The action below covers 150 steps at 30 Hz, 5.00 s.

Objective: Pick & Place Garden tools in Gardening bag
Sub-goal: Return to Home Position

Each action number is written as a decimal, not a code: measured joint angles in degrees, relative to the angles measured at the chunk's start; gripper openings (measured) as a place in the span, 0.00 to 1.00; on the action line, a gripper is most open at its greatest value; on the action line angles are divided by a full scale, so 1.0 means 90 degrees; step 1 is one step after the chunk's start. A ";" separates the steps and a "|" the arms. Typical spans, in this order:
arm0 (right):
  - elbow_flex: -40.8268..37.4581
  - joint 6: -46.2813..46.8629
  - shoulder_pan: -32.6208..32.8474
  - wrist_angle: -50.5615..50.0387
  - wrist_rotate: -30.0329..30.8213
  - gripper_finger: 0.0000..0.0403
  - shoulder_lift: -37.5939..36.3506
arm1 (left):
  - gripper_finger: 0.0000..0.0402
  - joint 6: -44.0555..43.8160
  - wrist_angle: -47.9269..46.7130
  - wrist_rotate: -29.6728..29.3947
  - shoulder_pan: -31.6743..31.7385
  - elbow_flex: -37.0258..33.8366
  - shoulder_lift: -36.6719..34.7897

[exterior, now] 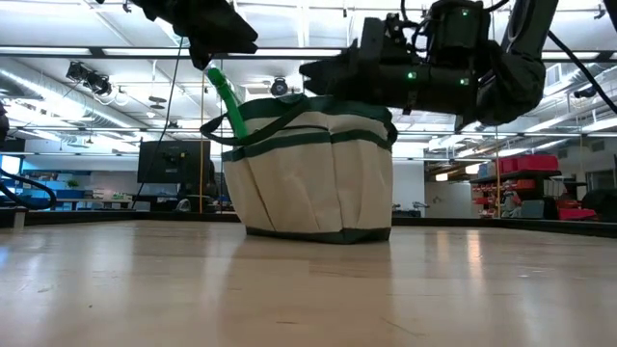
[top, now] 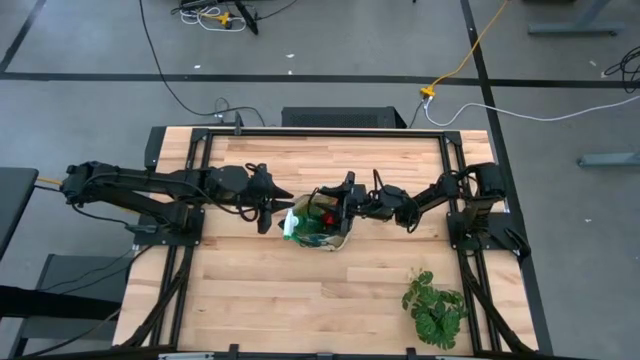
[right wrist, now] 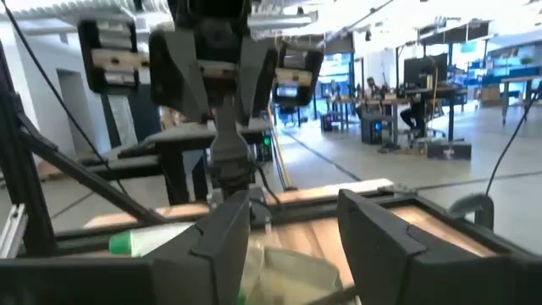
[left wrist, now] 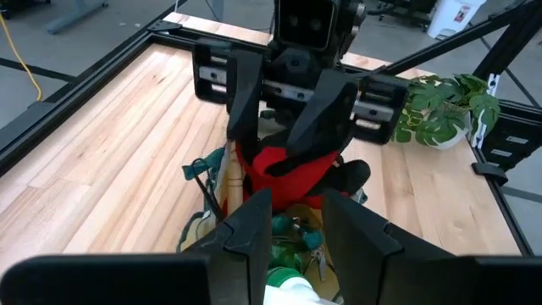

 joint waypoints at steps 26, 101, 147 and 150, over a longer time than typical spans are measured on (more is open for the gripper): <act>0.0000 -0.0335 -0.0051 -0.2124 0.0540 0.40 -0.1898 | 0.28 0.0198 -0.0041 -0.0460 0.0002 -0.0002 -0.0002; -0.4068 0.0175 -0.0053 -0.4306 0.1017 0.40 -0.8879 | 0.28 -0.0192 0.0996 -0.0452 -0.0177 -0.4996 -0.5717; -0.4061 0.0178 -0.0063 -0.6107 0.1061 0.40 -1.1625 | 0.28 -0.0211 0.1430 -0.0432 -0.0177 -0.5110 -0.6737; -0.4061 0.0178 -0.0063 -0.6592 0.1061 0.40 -1.1620 | 0.28 -0.0211 0.1432 -0.0432 -0.0177 -0.5110 -0.6737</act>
